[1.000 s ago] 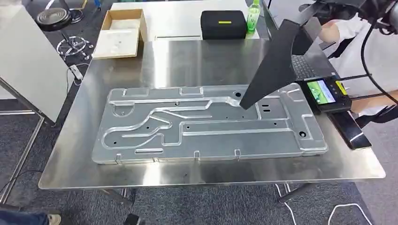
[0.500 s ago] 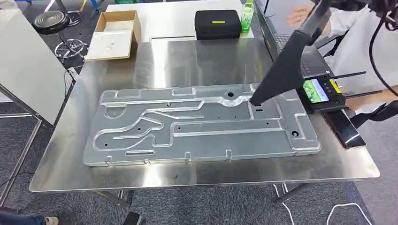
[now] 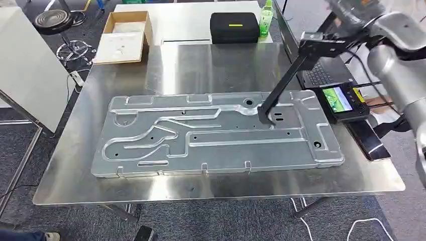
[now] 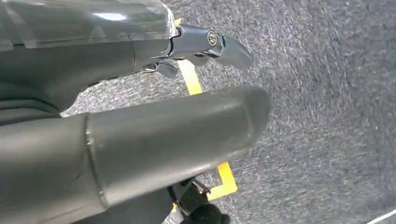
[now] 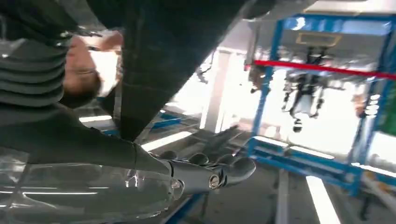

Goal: Take the parts from the cabinet and place them on the table.

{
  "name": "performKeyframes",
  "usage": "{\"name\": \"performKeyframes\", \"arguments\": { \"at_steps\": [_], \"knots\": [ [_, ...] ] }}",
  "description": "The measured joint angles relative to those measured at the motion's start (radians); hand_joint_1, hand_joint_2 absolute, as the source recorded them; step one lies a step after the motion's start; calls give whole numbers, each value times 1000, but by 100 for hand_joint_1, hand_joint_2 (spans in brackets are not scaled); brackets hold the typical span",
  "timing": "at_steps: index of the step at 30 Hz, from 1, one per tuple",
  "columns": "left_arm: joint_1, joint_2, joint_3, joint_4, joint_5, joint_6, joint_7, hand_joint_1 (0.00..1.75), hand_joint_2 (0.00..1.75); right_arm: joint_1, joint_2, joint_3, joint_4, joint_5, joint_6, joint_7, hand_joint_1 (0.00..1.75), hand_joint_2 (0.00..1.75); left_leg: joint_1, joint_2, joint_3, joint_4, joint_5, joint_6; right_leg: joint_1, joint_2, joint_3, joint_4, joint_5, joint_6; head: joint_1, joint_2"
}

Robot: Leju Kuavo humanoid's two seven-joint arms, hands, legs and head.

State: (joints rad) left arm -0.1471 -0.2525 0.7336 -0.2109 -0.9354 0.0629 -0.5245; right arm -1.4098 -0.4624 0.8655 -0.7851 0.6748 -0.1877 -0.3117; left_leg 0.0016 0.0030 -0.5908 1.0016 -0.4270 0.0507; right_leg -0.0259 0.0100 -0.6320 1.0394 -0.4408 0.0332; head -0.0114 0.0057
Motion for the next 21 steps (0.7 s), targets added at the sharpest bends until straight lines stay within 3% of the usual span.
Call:
{"name": "performKeyframes", "arguments": {
  "at_steps": [1,3,4,5,6,7,9,10,13,15,16,17,19,20,21],
  "knots": [
    [-3,0,0,0,0,0,0,0,0,8,1,-6,-12,3,1,-6,0,0,-2,0,1,-9,6,9,3,-3,-17,36,-29,2,1,0],
    [-6,-2,0,0,0,0,1,0,0,20,0,-9,-20,43,-3,-15,0,0,-3,0,-3,-8,7,11,3,-3,-85,187,-103,7,1,0],
    [-4,-2,0,0,1,0,2,0,0,30,1,-7,-21,74,-7,-24,0,0,-3,0,-3,-7,7,12,3,-3,-117,250,-124,11,1,0],
    [-4,-2,0,0,1,0,3,0,0,41,2,-3,-22,97,-10,-30,0,0,-3,-1,-3,-6,6,12,2,-4,-135,282,-125,13,0,0],
    [-3,-2,0,0,2,0,4,0,0,53,7,-1,-23,106,-10,-32,0,0,-3,-1,-3,-4,4,11,1,-4,-130,264,-100,15,1,0],
    [-3,-2,0,0,2,0,4,0,0,60,13,1,-24,112,-10,-34,0,0,-3,-1,-3,1,1,9,0,-5,-100,198,-54,15,0,0],
    [-5,-2,0,0,2,-1,4,0,0,65,23,2,-27,117,-10,-35,0,0,-3,-2,-4,16,-11,1,-1,-8,-14,27,26,12,1,0],
    [-5,-2,0,0,2,-1,4,0,0,66,26,2,-27,117,-11,-35,0,0,-10,-3,-11,24,-16,-5,7,-8,-1,8,1,5,1,0],
    [-5,-2,0,0,2,-1,4,0,0,79,35,3,-28,120,-14,-39,0,0,-9,-4,-15,26,-16,-15,11,-6,-7,5,5,-11,0,0],
    [-6,0,0,0,1,-1,4,0,0,83,41,3,-29,120,-14,-40,0,0,-8,-5,-21,34,-28,-26,-1,-8,-4,-2,11,-24,1,0],
    [-6,0,0,0,1,-1,4,0,0,85,46,3,-30,120,-15,-42,0,0,-8,-5,-29,62,-49,-34,-2,-8,-2,-5,10,-28,0,0],
    [-7,0,0,0,1,-1,4,0,0,85,50,3,-29,121,-15,-42,0,0,-5,-5,-57,125,-85,-39,-2,-9,-2,-5,10,-34,-1,0],
    [-5,0,0,0,1,-1,4,0,0,89,52,3,-29,121,-15,-42,0,0,2,-5,-127,273,-148,-47,-2,-10,-3,-5,10,-36,-1,0],
    [-4,0,0,0,1,-1,6,0,0,92,53,3,-29,122,-15,-42,0,0,4,-5,-153,325,-159,-49,-2,-10,-3,-4,9,-36,-2,0],
    [-4,0,0,0,1,-1,9,0,0,95,54,3,-29,123,-15,-43,0,0,6,-5,-156,328,-145,-50,-2,-10,-2,-4,9,-36,-1,0]
  ]
}}
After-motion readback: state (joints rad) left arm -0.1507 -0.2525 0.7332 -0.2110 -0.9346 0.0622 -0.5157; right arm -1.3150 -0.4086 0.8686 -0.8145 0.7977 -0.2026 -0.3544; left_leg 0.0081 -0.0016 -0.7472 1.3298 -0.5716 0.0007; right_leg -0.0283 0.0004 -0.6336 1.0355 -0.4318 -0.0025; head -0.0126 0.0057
